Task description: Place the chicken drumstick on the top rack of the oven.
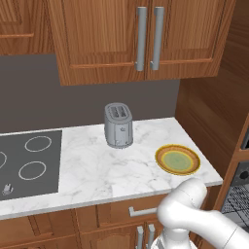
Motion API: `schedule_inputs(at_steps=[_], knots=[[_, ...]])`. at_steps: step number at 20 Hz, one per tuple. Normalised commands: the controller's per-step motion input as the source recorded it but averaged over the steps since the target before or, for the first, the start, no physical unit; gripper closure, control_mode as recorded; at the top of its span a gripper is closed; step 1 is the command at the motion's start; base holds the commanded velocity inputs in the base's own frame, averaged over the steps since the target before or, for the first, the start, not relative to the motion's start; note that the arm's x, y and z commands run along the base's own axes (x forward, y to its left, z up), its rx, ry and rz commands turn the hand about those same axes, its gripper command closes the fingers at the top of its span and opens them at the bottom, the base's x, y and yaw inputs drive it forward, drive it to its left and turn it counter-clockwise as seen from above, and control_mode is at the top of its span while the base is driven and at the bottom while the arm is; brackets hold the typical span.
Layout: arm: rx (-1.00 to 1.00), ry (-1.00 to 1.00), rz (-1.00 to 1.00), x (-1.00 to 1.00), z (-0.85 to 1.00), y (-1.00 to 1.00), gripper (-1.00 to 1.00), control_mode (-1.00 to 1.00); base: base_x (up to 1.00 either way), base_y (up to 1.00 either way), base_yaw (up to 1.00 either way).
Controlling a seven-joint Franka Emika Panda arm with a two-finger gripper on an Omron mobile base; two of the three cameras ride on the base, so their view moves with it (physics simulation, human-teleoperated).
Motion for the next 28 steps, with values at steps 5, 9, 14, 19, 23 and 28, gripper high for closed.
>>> schedule_inputs(at_steps=[5,9,14,19,23,28], knots=[[0.0,0.0,0.0,0.19,-0.24,-0.03,1.0,-1.0,0.0,0.0,0.0],[0.0,0.0,0.0,0.07,-0.22,-0.12,1.0,-1.0,0.0,0.0,0.0],[0.0,0.0,0.0,0.0,-0.17,-0.1,1.0,-1.0,0.0,0.0,0.0],[0.0,0.0,0.0,0.0,-0.03,-0.01,-1.0,-1.0,0.0,0.0,0.0],[0.0,0.0,0.0,0.0,0.0,0.0,-1.0,-1.0,0.0,0.0,0.0],[0.0,0.0,0.0,-0.2,0.1,-0.09,-1.0,-1.0,0.0,0.0,0.0]])
